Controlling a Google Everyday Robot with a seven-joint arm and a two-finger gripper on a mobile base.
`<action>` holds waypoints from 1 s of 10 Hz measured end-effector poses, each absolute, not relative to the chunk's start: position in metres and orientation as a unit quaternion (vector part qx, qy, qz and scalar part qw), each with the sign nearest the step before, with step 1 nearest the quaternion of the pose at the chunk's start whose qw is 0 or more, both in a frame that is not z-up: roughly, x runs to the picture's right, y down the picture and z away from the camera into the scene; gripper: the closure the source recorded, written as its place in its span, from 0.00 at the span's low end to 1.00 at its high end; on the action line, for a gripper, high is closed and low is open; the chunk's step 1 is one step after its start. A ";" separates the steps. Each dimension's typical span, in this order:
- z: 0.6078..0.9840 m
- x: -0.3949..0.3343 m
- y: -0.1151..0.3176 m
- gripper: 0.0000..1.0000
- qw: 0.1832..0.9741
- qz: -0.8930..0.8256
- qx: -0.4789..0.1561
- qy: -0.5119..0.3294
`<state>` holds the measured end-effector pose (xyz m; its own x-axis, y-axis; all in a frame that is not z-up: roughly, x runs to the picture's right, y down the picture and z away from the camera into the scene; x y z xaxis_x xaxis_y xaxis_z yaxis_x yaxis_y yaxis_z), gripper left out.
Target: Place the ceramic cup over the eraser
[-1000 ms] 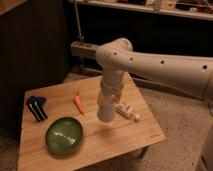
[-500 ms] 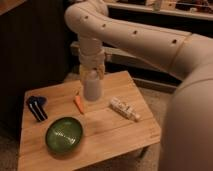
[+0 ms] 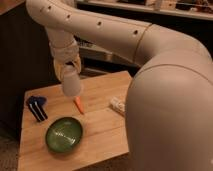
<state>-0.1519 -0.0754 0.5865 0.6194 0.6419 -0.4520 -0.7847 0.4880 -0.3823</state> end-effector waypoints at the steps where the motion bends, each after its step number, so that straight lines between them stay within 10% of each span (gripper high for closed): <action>1: 0.581 -0.168 -0.074 1.00 0.864 0.396 -0.294 0.103; 10: 0.585 -0.221 -0.075 1.00 0.879 0.333 -0.341 -0.019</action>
<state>-0.2215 -0.0745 0.5853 0.7778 0.5980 -0.1937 -0.5724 0.5465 -0.6114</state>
